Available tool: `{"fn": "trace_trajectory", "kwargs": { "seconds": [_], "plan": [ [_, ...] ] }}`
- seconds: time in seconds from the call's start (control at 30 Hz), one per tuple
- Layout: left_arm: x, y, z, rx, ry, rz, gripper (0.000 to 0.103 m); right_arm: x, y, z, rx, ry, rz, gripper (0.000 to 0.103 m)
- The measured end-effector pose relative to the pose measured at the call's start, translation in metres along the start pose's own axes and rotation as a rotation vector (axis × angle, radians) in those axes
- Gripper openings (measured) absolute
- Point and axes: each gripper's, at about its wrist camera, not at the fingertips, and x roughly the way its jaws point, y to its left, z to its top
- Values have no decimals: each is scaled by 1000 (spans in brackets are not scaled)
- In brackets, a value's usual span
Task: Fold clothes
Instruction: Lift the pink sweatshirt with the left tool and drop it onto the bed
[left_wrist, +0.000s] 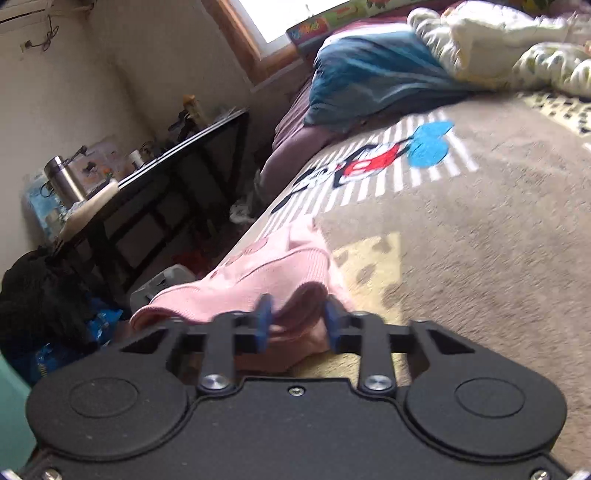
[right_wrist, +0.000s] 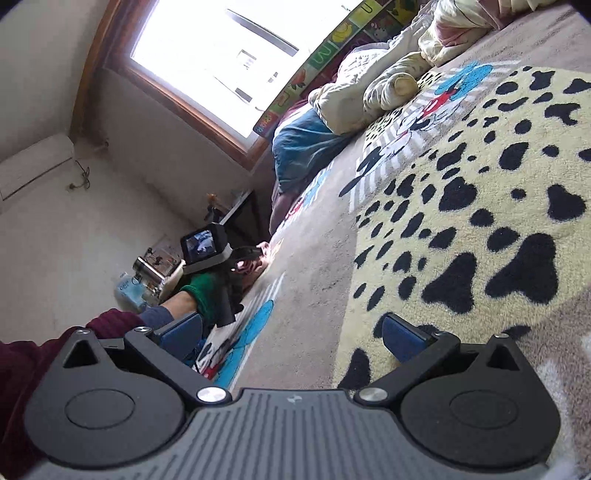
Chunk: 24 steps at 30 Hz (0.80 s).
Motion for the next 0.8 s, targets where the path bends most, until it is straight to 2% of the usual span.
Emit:
{"fn": "trace_trajectory", "kwargs": {
  "seconds": [0.3, 0.4, 0.5, 0.57, 0.67, 0.77, 0.8],
  "plan": [
    [-60, 32, 12, -143, -94, 84, 5, -2, -3, 6, 34, 0, 32, 103],
    [-145, 68, 36, -213, -262, 65, 3, 2, -7, 8, 40, 9, 37, 103],
    [-237, 93, 65, -185, -374, 26, 0, 2, -8, 11, 52, 10, 48, 103],
    [-292, 103, 85, -160, -397, -4, 0, 0, -8, 13, 60, -1, 67, 103],
    [-383, 118, 92, -124, -394, -52, 0, 0, -16, 12, 81, -59, 101, 103],
    [-457, 110, 70, -86, -376, -163, 0, 4, -11, 15, 35, 20, 99, 103],
    [-481, 107, 63, -73, -369, -200, 0, -3, -4, 17, 1, 59, 65, 103]
  ]
}}
